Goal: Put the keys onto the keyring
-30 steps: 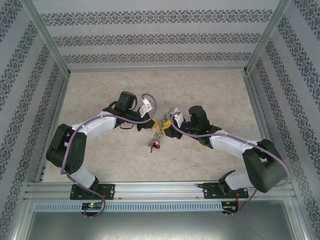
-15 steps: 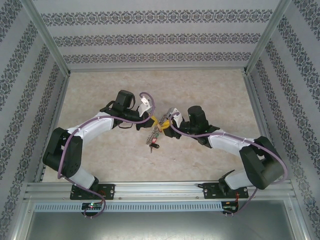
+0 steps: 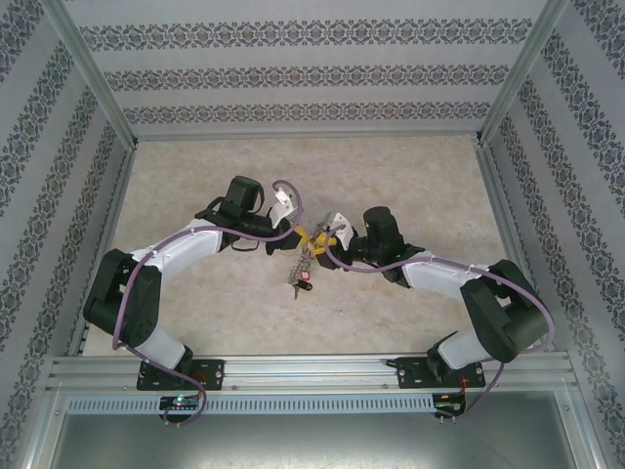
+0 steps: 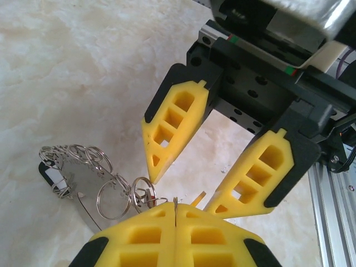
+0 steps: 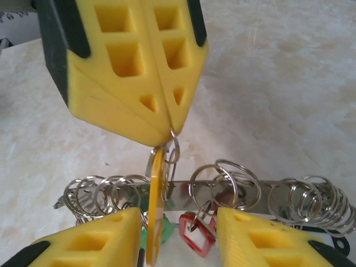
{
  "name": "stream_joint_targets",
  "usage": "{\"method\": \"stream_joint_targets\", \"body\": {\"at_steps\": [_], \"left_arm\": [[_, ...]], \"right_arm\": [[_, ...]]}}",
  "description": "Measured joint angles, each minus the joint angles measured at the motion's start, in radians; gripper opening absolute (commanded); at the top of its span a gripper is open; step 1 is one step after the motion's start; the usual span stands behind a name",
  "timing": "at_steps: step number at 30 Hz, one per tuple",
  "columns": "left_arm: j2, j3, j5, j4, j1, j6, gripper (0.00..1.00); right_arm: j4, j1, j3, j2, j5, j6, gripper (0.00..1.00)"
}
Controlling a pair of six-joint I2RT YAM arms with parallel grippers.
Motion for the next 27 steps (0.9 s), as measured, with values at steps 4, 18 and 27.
{"method": "stream_joint_targets", "body": {"at_steps": [4,18,27], "left_arm": [[0.0,0.0,0.0,-0.012,0.0,-0.02,0.0],[0.002,0.004,0.0,-0.018,0.018,-0.063,0.0],[0.002,0.004,0.015,-0.019,0.034,-0.023,0.0]], "right_arm": [[0.024,0.011,-0.023,-0.06,0.028,0.069,0.42],[0.015,-0.108,-0.065,-0.077,-0.128,0.024,0.29],[0.001,-0.076,-0.033,-0.001,-0.125,-0.04,0.15]]}}
